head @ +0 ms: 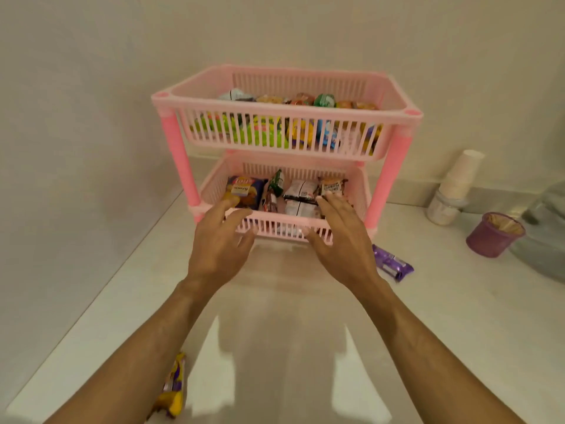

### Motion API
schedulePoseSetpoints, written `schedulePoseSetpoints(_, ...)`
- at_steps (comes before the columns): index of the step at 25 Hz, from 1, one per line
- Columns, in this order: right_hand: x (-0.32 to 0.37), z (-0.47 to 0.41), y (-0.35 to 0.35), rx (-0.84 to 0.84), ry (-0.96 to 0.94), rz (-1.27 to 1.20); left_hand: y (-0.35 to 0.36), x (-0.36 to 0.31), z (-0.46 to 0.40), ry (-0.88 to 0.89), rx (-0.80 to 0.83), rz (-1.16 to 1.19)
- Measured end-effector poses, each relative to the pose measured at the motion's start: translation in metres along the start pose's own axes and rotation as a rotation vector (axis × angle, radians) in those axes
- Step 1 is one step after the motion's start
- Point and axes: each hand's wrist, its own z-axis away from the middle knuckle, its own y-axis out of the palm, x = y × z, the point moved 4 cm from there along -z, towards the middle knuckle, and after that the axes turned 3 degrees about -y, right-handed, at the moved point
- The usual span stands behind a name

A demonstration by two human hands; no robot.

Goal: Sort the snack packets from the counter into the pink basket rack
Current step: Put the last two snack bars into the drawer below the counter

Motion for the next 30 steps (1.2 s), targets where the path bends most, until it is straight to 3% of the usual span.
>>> schedulePoseSetpoints(3, -0.008, 0.039, 0.030, 0.152, 0.065, 0.013, 0.011, 0.026, 0.051, -0.151, 0.166, -0.121)
schedulePoseSetpoints(6, -0.008, 0.082, 0.055, 0.271, 0.130, 0.036, 0.016, 0.061, 0.112, -0.471, 0.355, -0.234)
schedulePoseSetpoints(12, -0.004, 0.154, 0.084, 0.422, 0.232, 0.090, -0.004, 0.101, 0.216, -0.801, 0.491, -0.265)
schedulePoseSetpoints(18, 0.006, 0.208, 0.089, 0.519, 0.314, 0.192, -0.011, 0.093, 0.240, -0.690, 0.325, -0.131)
schedulePoseSetpoints(25, 0.007, 0.228, 0.086, 0.550, 0.316, 0.201, 0.021, 0.053, 0.238, -0.581, 0.405, 0.098)
schedulePoseSetpoints(30, -0.018, 0.230, 0.066, 0.396, 0.343, 0.122, 0.050, 0.009, 0.226, -0.470, 0.473, 0.132)
